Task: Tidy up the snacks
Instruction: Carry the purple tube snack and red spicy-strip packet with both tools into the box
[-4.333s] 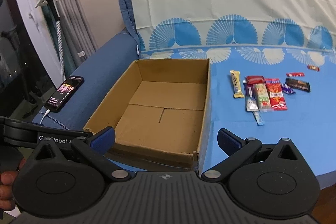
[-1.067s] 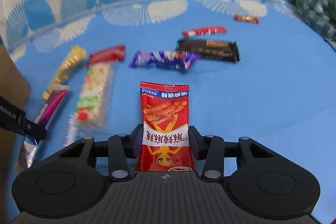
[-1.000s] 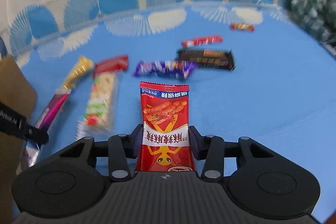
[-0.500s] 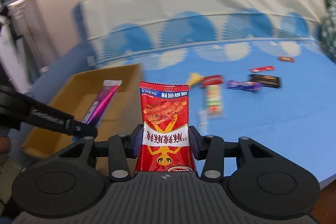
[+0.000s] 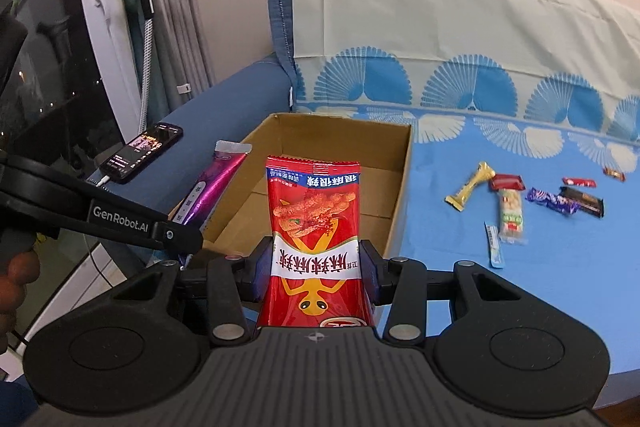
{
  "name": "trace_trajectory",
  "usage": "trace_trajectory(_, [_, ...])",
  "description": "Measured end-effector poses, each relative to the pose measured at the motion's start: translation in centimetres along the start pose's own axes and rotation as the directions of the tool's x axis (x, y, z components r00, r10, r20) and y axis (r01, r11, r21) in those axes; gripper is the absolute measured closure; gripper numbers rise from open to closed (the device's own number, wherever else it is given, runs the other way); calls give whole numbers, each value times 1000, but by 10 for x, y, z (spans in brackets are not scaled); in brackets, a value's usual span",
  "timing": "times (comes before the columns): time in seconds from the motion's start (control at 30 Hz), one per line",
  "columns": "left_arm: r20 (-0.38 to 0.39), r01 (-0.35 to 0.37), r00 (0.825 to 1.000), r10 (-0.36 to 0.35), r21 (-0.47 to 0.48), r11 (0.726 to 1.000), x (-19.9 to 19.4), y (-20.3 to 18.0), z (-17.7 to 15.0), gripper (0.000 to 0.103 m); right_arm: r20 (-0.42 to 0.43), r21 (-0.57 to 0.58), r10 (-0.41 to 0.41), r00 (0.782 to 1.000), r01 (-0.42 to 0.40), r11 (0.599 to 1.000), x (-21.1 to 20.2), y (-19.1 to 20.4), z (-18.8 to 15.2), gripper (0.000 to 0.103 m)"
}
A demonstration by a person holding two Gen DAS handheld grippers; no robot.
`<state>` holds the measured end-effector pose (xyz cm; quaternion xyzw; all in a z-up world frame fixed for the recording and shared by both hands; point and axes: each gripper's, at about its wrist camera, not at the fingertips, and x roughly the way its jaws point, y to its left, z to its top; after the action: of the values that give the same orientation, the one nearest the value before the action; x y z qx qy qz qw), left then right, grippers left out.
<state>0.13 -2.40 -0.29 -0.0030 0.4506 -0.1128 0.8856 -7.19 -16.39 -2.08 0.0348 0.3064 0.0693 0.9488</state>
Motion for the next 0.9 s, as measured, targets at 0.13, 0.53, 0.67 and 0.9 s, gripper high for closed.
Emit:
trace_trajectory(0.13, [18, 13, 1000, -13, 5, 1000, -4, 3, -1, 81, -3, -26, -14, 1000, 14, 1000, 3, 7, 2, 57])
trace_trajectory(0.53, [17, -14, 1000, 15, -21, 1000, 16, 20, 23, 81, -21, -50, -25, 999, 24, 998, 24, 7, 15, 57])
trace_trajectory(0.67, [8, -11, 1000, 11, -24, 1000, 30, 24, 39, 81, -26, -65, -24, 999, 23, 998, 42, 8, 25, 57])
trace_trajectory(0.9, [-3, 0, 1000, 0, -53, 999, 66, 34, 71, 81, -52, -84, -26, 998, 22, 996, 86, 6, 40, 57])
